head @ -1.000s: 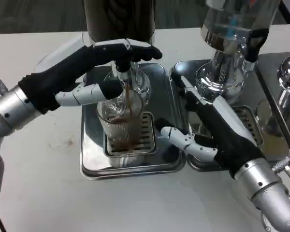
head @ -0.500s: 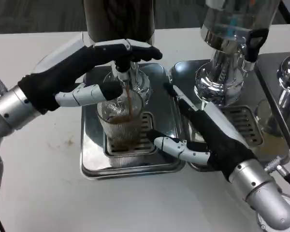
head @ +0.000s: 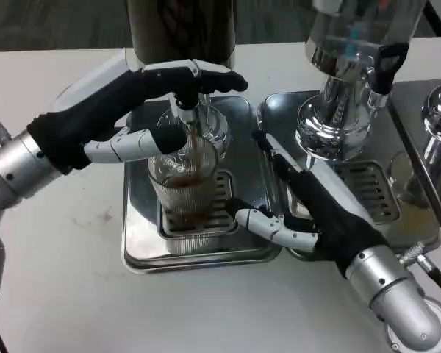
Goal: Grasp the cup under the faucet to collect the drink, then remove the cup.
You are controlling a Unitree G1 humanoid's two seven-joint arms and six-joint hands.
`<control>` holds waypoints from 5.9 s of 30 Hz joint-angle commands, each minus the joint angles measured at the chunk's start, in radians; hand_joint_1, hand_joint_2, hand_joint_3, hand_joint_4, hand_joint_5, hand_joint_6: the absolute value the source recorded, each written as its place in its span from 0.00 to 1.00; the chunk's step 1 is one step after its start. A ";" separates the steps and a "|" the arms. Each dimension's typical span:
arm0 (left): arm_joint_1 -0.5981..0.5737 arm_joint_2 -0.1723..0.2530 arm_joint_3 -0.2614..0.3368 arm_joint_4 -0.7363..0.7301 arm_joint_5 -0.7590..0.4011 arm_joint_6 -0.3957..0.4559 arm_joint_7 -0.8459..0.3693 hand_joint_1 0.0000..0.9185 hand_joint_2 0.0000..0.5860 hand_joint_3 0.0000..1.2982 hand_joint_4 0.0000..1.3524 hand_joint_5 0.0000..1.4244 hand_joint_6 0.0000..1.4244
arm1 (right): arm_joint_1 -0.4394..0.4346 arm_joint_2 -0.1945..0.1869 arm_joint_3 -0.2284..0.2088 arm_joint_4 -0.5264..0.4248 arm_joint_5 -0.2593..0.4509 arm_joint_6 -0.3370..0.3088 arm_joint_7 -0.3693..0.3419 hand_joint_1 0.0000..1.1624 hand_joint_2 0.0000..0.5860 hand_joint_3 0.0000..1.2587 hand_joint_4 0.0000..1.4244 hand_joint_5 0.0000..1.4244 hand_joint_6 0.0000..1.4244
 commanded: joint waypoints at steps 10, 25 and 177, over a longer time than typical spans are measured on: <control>0.023 0.008 -0.013 -0.018 0.012 0.002 -0.017 0.00 0.12 0.26 0.18 0.17 0.19 | -0.082 0.038 0.007 0.081 0.009 -0.025 -0.029 0.42 0.41 0.00 0.00 0.00 0.04; 0.042 0.032 0.056 -0.039 -0.072 0.077 -0.022 0.00 0.12 0.27 0.19 0.19 0.20 | -0.128 0.047 0.003 0.149 0.028 -0.049 -0.031 0.42 0.41 0.00 0.00 0.00 0.05; 0.343 0.072 0.198 0.011 -0.007 0.209 0.146 0.00 0.23 0.37 0.28 0.23 0.25 | -0.236 0.150 0.210 0.306 -0.247 0.051 -0.239 0.48 0.40 0.11 0.27 0.36 0.37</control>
